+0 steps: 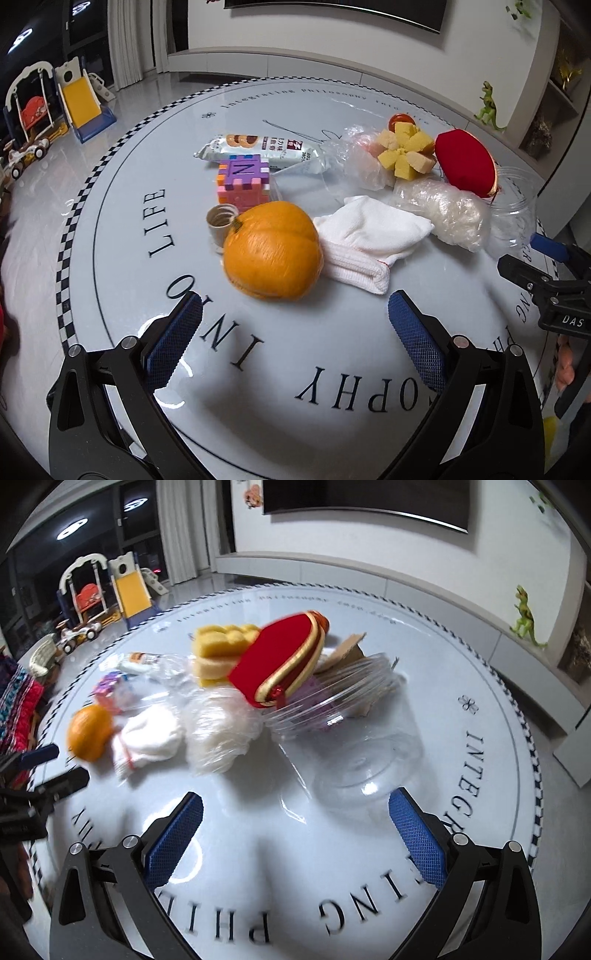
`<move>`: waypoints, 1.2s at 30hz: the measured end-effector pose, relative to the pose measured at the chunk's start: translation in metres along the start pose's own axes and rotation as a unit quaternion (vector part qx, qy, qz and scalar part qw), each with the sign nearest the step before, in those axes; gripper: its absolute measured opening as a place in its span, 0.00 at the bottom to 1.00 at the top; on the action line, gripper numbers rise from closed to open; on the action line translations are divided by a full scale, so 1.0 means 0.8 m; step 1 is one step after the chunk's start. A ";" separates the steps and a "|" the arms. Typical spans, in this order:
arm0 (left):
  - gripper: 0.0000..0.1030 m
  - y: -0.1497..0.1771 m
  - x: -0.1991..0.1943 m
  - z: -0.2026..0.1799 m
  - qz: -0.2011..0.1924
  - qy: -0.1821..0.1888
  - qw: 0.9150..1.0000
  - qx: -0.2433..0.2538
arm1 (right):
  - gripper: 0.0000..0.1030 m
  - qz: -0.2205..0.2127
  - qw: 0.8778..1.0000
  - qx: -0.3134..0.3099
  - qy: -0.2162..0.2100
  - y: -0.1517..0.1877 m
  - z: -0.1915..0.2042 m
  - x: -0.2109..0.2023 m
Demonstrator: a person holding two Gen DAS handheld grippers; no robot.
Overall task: Collect trash
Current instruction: 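Grasp the orange with the left tool while the right tool grasps the white towel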
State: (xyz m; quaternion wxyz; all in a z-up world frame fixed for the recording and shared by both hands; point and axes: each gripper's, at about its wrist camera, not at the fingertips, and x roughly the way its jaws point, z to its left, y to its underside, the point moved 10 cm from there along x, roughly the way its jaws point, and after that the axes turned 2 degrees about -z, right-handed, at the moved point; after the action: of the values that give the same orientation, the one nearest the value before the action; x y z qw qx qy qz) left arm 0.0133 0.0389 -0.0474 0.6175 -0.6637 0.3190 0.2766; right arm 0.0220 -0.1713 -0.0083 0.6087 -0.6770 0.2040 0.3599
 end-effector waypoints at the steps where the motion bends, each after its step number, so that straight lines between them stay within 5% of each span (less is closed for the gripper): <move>1: 0.94 -0.001 -0.005 0.004 -0.003 -0.002 1.000 0.000 | 0.97 -0.004 1.000 -0.006 -0.002 -0.001 0.000 -0.005; 12: 0.93 -0.033 0.031 0.009 0.014 -0.003 1.000 -0.008 | 0.97 -0.036 0.998 -0.023 -0.037 -0.013 0.010 -0.065; 18: 0.59 -0.027 0.050 0.012 0.036 -0.005 0.999 -0.030 | 0.98 -0.032 0.998 -0.022 -0.044 -0.010 0.001 -0.061; 36: 0.51 -0.009 0.007 0.023 0.001 0.053 0.997 -0.054 | 0.94 -0.042 0.991 -0.058 -0.113 -0.038 0.073 -0.048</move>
State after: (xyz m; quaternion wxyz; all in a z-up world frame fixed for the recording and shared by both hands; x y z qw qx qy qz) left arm 0.0225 0.0573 -0.0485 0.5628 -0.7095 0.3367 0.2579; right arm 0.0043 -0.1155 0.0406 0.6020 -0.6739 0.0841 0.4200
